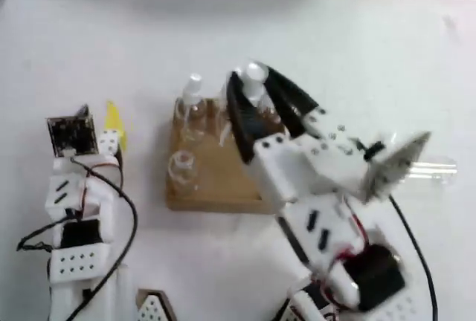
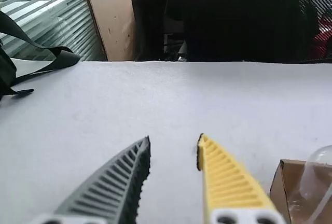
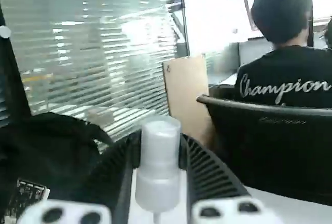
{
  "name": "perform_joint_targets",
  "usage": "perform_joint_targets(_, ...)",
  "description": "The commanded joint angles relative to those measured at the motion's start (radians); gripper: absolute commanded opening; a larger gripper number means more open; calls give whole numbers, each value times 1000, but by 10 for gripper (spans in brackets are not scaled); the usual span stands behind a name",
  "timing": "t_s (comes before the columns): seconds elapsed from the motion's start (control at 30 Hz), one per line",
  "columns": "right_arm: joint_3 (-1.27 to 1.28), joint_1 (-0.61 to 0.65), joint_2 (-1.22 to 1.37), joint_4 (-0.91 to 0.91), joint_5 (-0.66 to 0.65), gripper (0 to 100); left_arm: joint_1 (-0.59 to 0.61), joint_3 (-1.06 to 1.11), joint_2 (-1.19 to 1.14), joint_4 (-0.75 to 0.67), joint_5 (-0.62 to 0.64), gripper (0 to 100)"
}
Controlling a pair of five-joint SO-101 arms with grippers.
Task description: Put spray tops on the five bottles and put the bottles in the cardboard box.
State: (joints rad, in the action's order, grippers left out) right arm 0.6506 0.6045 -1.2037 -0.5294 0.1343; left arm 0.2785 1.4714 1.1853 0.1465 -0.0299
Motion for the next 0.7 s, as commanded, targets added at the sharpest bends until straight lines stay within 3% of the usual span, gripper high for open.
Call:
perform_joint_targets(0.0, 52, 64, 119, 166, 18, 15, 12, -8, 18, -38, 8, 146)
perform_joint_targets(0.23, 81, 120, 297, 266, 20, 15, 15, -6, 16, -38, 8, 146)
perform_joint_targets(0.53, 100, 111, 317, 271, 25, 15, 15, -6, 16, -37, 8, 146)
perform_joint_targets(0.67, 181, 113, 312, 367, 25, 15, 15, -6, 16, -37, 8, 146)
